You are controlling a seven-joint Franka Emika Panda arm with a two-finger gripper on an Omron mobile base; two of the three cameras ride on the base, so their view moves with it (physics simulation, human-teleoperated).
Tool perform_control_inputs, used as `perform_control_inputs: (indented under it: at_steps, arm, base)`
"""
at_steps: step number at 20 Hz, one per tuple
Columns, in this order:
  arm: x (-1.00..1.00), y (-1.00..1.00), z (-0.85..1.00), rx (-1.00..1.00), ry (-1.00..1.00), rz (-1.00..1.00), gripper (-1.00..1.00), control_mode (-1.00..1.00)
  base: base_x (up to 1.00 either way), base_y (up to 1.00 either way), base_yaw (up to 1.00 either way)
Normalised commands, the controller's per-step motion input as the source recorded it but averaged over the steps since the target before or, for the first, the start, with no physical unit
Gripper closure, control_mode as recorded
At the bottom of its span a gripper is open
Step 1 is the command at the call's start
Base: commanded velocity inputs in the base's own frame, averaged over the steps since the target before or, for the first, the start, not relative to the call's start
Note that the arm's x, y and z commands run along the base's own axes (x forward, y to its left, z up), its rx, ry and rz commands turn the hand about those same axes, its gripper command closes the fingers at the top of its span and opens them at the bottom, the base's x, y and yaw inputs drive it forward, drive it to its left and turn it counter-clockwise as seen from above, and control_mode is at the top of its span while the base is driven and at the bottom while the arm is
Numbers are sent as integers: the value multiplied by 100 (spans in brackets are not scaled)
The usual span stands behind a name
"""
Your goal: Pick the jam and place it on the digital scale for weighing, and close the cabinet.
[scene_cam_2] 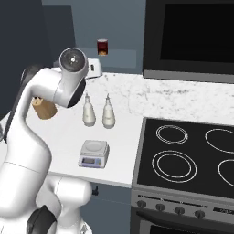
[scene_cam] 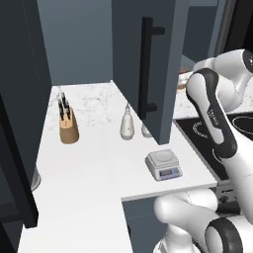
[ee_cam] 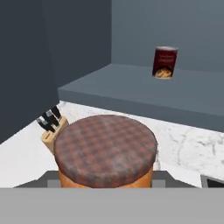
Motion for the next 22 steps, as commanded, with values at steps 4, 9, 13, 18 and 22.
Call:
perform_control_inputs:
  at_steps: [4,9,13,18,22]
  arm:
    - [-59,-27,0,0,0,0,100,-100]
    - [-48,0,-3,0,0,2,100,-100]
    - [-33,0,-20,0,0,4,100,-100]
    - [-23,0,-23,0,0,4,100,-100]
    - [-10,0,-25,0,0,6,100,-100]
  base:
    - [0,0,0]
    - [0,0,0]
    - [0,0,0]
    - [0,0,0]
    - [0,0,0]
